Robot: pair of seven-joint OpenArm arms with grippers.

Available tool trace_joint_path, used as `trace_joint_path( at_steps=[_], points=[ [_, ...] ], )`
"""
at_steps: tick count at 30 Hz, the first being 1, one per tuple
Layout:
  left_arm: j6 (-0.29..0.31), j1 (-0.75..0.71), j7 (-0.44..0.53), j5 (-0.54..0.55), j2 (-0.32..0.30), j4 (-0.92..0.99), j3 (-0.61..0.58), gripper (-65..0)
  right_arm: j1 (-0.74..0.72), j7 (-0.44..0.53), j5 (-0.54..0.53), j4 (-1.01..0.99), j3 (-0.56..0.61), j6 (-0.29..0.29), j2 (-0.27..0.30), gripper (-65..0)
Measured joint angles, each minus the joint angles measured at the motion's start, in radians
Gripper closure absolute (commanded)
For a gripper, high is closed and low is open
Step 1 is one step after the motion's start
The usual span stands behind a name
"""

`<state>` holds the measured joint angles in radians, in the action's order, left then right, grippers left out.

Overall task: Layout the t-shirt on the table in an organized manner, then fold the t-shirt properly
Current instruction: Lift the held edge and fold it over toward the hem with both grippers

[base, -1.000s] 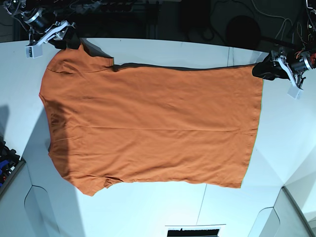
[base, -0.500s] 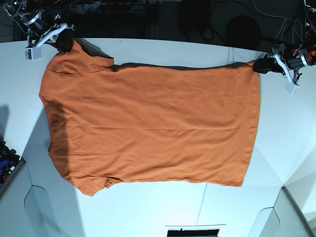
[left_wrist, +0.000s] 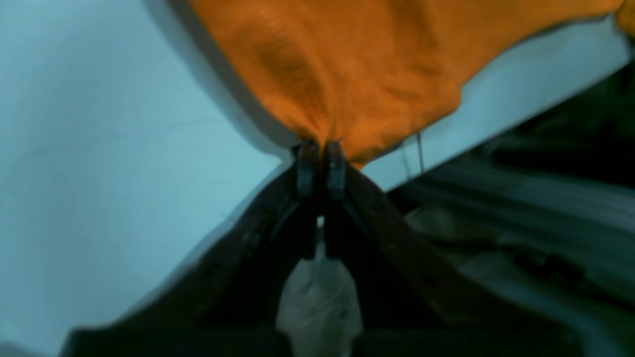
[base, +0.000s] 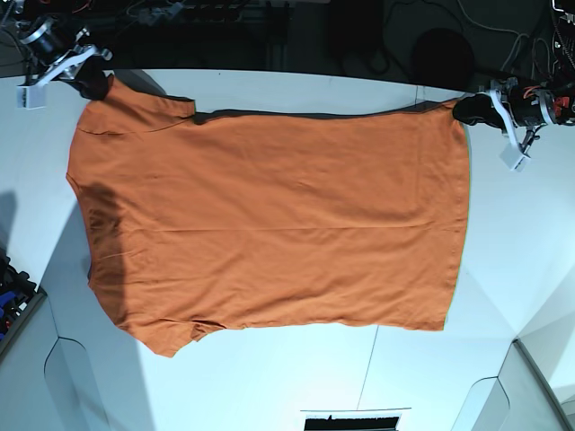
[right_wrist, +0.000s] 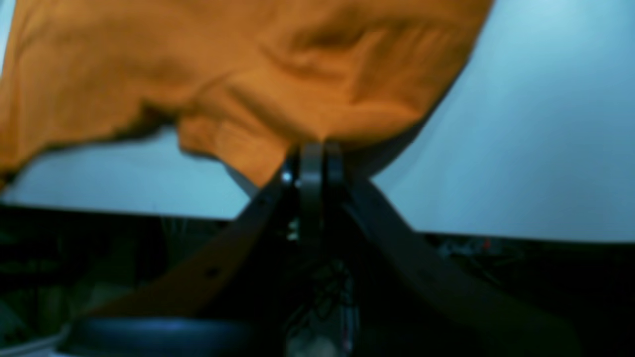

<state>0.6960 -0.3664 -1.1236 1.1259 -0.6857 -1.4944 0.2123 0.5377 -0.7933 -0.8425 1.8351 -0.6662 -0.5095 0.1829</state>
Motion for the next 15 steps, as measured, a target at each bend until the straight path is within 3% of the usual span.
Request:
trace_joint_path(
  at_steps=[6,15],
  points=[
    [-0.006,-0.004,-0.021,-0.050,0.004,-0.126,-0.004,0.0,0.000,-0.009,-0.018,0.027,-0.029,-0.005,0.016,0.0],
    [-0.006,0.032,-0.006,-0.059,-0.010,-0.140,-0.004,0.0,-0.090,-0.009,0.003,0.029,-0.030,-0.011,0.041,0.0]
  ],
)
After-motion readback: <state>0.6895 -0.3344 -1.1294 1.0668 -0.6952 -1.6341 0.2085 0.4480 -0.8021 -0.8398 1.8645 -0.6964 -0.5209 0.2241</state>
